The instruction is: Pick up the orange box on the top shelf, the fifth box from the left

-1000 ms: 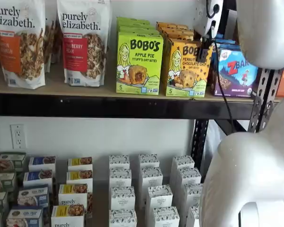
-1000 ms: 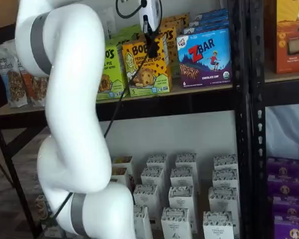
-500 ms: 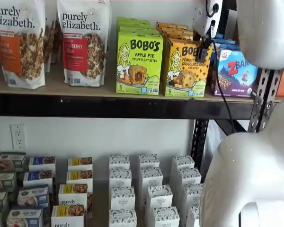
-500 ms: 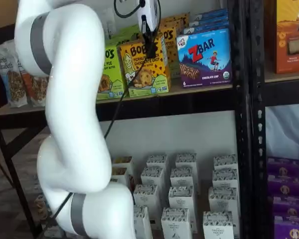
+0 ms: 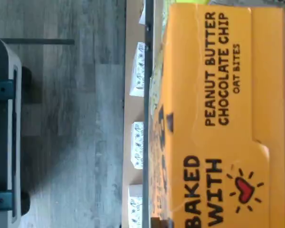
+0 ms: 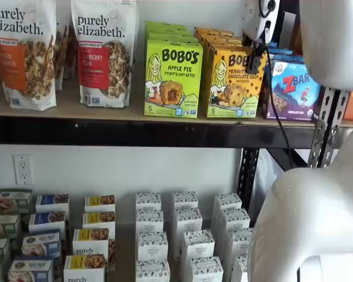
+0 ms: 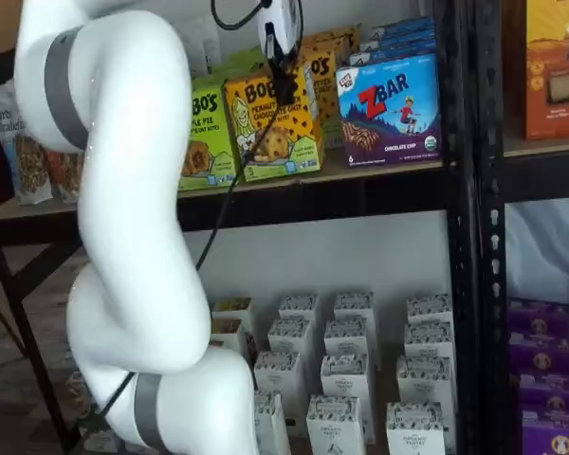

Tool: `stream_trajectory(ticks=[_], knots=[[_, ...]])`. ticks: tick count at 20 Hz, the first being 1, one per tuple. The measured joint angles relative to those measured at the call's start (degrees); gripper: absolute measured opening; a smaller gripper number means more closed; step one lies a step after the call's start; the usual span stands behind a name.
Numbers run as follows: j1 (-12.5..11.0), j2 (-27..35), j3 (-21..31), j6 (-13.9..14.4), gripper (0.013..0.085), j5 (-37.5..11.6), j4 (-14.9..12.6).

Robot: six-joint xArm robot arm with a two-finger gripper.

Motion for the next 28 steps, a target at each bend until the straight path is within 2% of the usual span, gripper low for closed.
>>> stream_trajectory(ticks=[4,11,21,28], knots=[[0.4,0.3,-2.4,0.5,0.0250,4.4,-0.5],[1.3,-2.6,-1.5,1.3,0.0250,7.3,-1.1],[0.4,-10.0,3.2,1.1,0.0250,10.8,1.1],[0.1,-16.5,8.1,0.8,0.0250,12.0,0.7]])
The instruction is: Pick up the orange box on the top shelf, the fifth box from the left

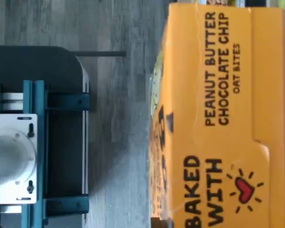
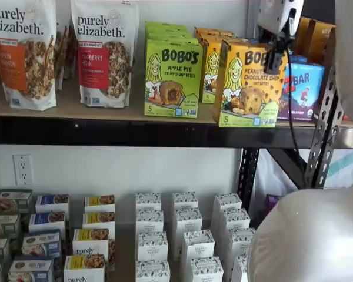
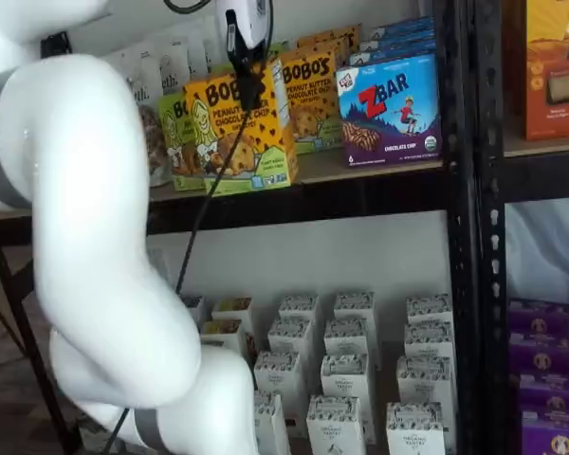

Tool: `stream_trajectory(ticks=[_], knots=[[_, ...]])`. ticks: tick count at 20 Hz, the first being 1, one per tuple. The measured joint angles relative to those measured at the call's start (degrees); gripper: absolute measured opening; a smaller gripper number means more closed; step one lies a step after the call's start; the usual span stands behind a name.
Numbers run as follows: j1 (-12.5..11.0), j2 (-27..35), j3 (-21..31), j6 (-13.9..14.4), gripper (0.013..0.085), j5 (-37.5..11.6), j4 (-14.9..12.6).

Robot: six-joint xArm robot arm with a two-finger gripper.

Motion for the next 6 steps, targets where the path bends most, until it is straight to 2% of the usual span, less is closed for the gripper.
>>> stream_trajectory(ticks=[6], knots=[[1.3,-4.9,3.8,1.4,0.0250,1.6,0.2]])
